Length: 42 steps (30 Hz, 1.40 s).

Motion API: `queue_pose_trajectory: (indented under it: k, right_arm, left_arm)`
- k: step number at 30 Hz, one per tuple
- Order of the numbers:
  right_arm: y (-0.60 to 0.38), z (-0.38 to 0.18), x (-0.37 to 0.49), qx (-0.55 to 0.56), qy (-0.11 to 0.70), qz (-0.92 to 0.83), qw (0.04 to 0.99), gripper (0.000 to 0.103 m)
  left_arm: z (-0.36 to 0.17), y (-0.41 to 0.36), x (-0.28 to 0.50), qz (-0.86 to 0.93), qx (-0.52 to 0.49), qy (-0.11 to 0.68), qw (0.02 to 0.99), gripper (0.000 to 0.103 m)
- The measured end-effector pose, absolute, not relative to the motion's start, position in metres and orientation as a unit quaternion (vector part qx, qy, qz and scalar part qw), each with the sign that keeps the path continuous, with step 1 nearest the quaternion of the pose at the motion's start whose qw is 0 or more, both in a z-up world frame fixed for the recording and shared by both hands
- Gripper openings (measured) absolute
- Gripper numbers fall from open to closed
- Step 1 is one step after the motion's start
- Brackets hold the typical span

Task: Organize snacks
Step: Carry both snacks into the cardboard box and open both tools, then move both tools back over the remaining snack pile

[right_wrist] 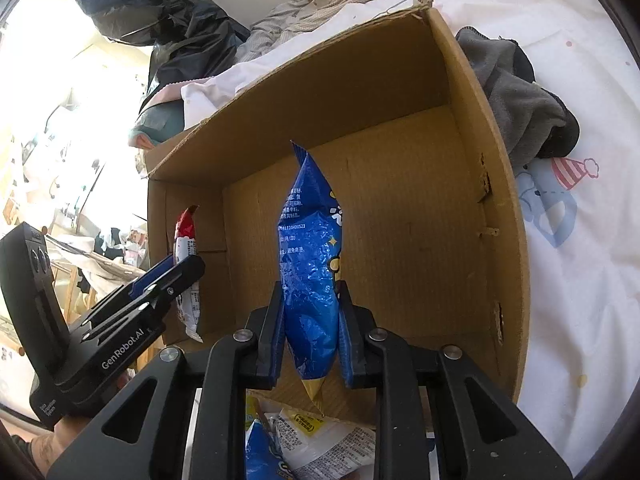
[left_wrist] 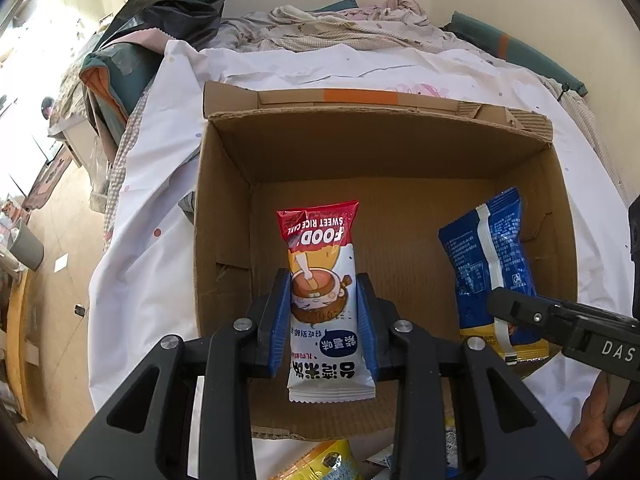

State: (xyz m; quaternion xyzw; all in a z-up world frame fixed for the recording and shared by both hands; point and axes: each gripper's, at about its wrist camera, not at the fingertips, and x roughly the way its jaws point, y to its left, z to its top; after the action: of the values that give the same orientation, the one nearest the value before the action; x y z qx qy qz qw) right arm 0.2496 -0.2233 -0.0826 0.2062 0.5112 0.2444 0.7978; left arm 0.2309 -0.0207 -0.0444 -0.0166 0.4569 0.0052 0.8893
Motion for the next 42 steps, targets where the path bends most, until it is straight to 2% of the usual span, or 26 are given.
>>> queue_pose_trajectory:
  k: [7, 11, 12, 14, 16, 17, 18, 20, 21, 33, 42]
  right_arm:
    - [-0.223, -0.080, 0.250, 0.205, 0.506, 0.243, 0.802, 0.026]
    - [-0.221, -0.077, 0.248, 0.193, 0.503, 0.245, 0.806, 0.026]
    - [-0.220, -0.076, 0.247, 0.187, 0.501, 0.243, 0.809, 0.026]
    - [-0.218, -0.073, 0.245, 0.178, 0.495, 0.239, 0.816, 0.027]
    - [-0.218, -0.070, 0.244, 0.167, 0.491, 0.233, 0.823, 0.037]
    - [-0.218, -0.068, 0.243, 0.166, 0.487, 0.237, 0.824, 0.049]
    - [-0.219, -0.066, 0.241, 0.164, 0.482, 0.240, 0.827, 0.067]
    - [-0.222, -0.060, 0.238, 0.160, 0.469, 0.228, 0.838, 0.084]
    - [-0.224, -0.058, 0.237, 0.161, 0.463, 0.222, 0.843, 0.086]
    - [-0.235, -0.041, 0.220, 0.160, 0.448, 0.210, 0.854, 0.086]
    - [-0.248, -0.014, 0.189, 0.119, 0.405, 0.172, 0.890, 0.086]
  left_arm:
    - [-0.045, -0.023, 0.228, 0.004, -0.006, 0.457, 0.890, 0.030]
    - [-0.041, -0.021, 0.225, 0.005, -0.016, 0.452, 0.892, 0.054]
    - [-0.039, -0.022, 0.224, 0.009, -0.013, 0.446, 0.895, 0.057]
    - [-0.036, -0.021, 0.221, 0.009, -0.014, 0.437, 0.899, 0.071]
    - [-0.033, -0.020, 0.219, 0.006, -0.022, 0.433, 0.901, 0.077]
    - [-0.032, -0.019, 0.218, 0.005, -0.025, 0.431, 0.902, 0.077]
    - [-0.031, -0.018, 0.218, 0.004, -0.026, 0.430, 0.903, 0.077]
    - [-0.031, -0.018, 0.216, 0.004, -0.023, 0.430, 0.903, 0.077]
    - [-0.031, -0.017, 0.215, 0.005, -0.023, 0.431, 0.902, 0.077]
    - [-0.017, 0.000, 0.199, 0.019, -0.048, 0.421, 0.905, 0.077]
    - [-0.009, 0.013, 0.174, 0.027, -0.059, 0.422, 0.904, 0.077]
